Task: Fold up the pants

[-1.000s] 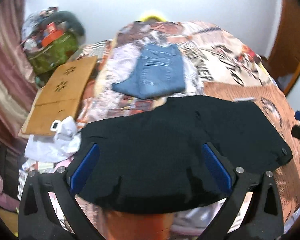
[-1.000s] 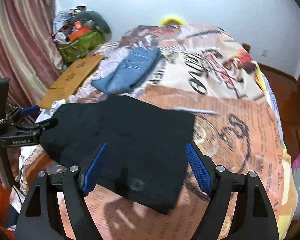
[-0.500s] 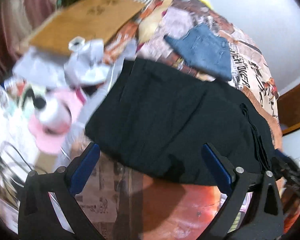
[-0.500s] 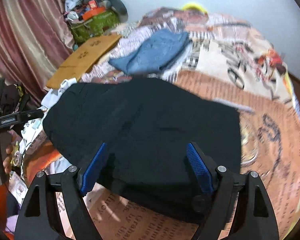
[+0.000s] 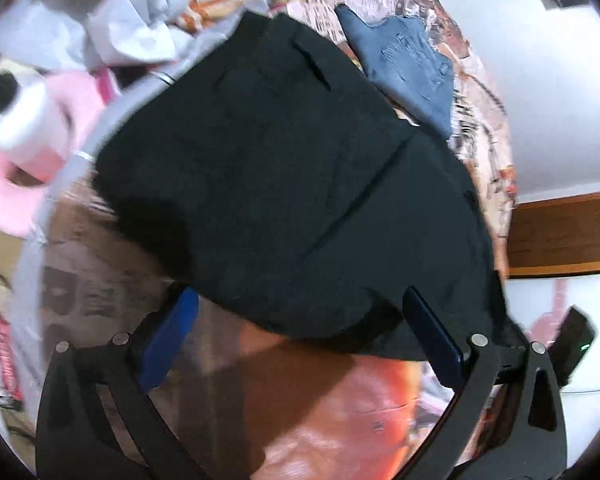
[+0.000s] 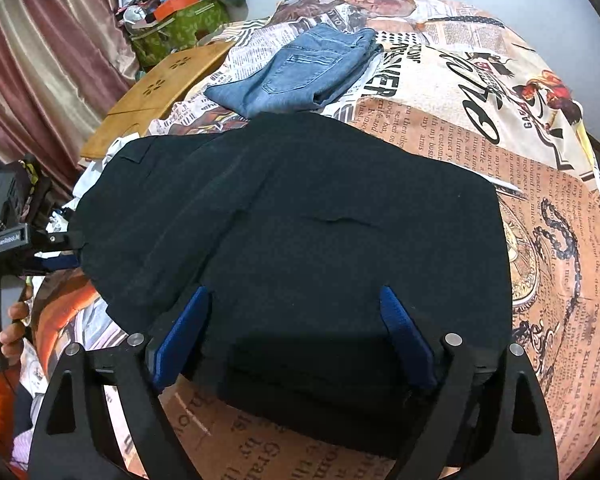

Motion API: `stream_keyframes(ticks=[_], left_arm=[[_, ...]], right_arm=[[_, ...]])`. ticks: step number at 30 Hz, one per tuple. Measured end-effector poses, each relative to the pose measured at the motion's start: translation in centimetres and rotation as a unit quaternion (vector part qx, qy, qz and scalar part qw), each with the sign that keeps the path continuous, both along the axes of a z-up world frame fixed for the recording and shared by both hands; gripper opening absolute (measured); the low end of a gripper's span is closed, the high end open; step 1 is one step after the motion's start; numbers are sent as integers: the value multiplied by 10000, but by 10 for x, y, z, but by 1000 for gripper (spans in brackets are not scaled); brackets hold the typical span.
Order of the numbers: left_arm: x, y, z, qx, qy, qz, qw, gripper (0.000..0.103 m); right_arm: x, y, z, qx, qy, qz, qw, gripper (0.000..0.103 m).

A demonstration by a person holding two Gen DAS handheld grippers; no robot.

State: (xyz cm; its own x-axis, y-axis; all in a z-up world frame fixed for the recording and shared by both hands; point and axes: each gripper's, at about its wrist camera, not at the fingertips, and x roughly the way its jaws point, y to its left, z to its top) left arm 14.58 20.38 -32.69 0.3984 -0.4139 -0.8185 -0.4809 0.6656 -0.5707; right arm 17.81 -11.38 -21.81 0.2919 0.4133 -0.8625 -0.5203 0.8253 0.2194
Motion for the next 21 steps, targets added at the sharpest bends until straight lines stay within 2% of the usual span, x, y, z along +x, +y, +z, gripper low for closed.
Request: stream_keyframes(ticks=[4,7,8,10,11,13,16,19,21], left_arm=[[10,6,-10,-342,-24,115,9993,103],[18,9,-10,-294,-82,196,9993,102],[20,9,-8,-131,-117,225,9996,98],[25,5,-3,640,48,230,9977,67],[27,4,-3,876,105,190,9959,61],[29,-1,1,1334,130,148,9909,41],[29,-7,10,1855,35,111,9826,25],[25,-21,29,2574,-201,31,9661,18],[26,-26,38,2897,-340,9,9565,17]], right_arm=[[1,-1,-1,39,7,2,10000,87],[1,-1,-1,68,16,9,10000,87],[2,-2,-1,79,21,13,10000,87],[1,-2,-2,100,29,19,9999,88],[1,-2,-2,107,31,27,9999,88],[1,-2,-2,137,37,24,9999,88],[1,-3,-2,184,50,25,9998,88],[1,-3,-2,231,55,21,9997,89],[2,-4,-2,269,66,29,9996,89]])
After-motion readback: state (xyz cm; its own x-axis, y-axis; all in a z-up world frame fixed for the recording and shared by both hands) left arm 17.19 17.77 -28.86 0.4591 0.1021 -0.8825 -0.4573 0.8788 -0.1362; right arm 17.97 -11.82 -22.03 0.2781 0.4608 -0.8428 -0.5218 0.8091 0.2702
